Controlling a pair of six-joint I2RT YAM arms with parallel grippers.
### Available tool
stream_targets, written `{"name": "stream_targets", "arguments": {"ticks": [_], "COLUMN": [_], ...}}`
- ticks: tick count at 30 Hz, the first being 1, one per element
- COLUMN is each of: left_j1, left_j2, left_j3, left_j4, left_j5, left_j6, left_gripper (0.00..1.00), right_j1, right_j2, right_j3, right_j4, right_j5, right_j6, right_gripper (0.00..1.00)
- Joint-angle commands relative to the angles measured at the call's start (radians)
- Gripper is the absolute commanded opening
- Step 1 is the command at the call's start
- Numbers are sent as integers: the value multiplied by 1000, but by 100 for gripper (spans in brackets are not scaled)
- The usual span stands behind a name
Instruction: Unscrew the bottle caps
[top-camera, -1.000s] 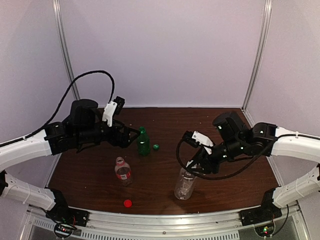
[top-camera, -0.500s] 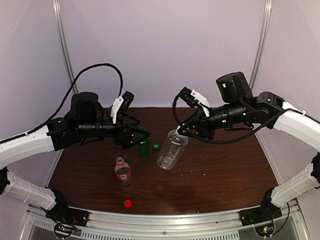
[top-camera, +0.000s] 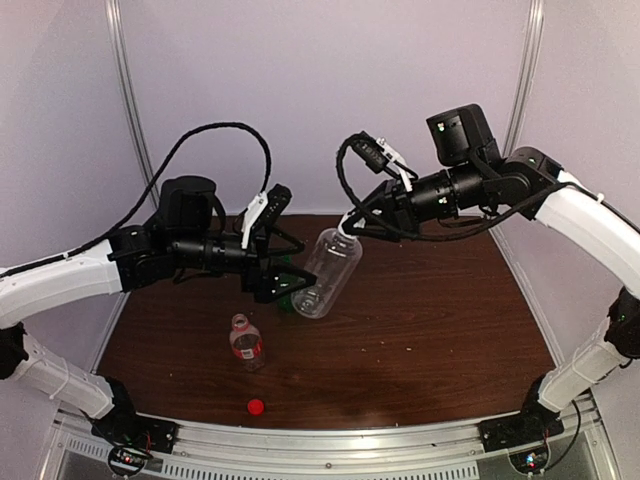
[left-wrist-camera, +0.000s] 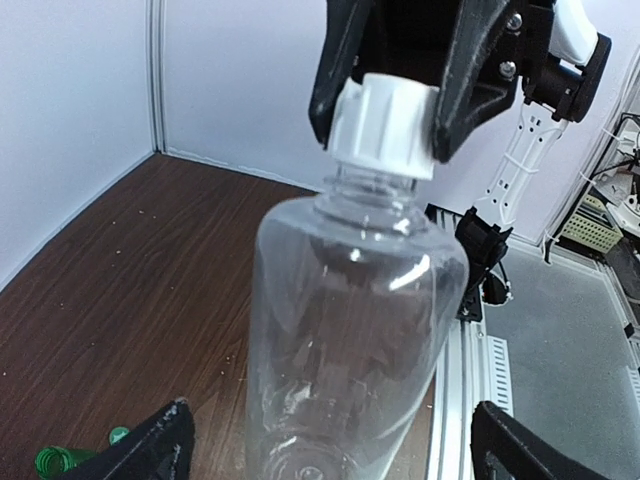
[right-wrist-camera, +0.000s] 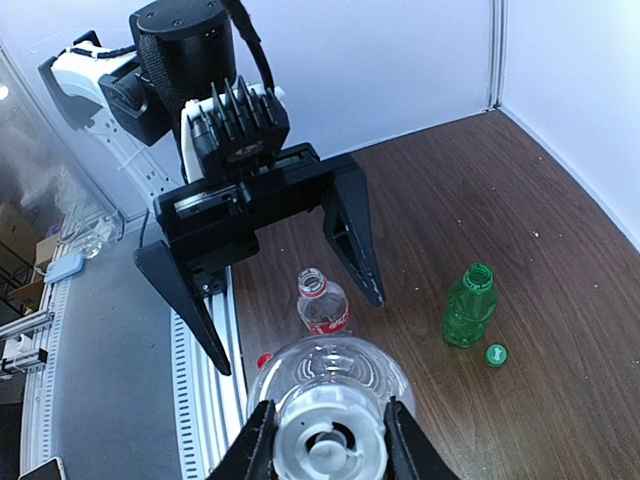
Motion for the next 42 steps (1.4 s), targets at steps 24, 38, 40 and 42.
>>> {"name": "stream_targets", "arguments": {"ticks": [24, 38, 40, 42], "left_j1": [-35, -35, -35, -35], "left_j2": [147, 156, 159, 162], "left_j3": [87, 36, 29, 27], "left_j4": [170, 366, 398, 413], "left_j5": [200, 457, 497, 515], "left_j6": [-8, -99, -119, -131], "left_gripper": [35, 21, 21, 21], "right_j1": [-65, -124, -124, -125], "right_j2": [33, 83, 102, 124], "right_j3": [-1, -69, -68, -65], "right_j4": [173, 283, 295, 300], "right_j5": [-251, -654, -705, -745], "right_j6": [53, -82, -95, -106], "right_gripper": [12, 15, 16, 17]}}
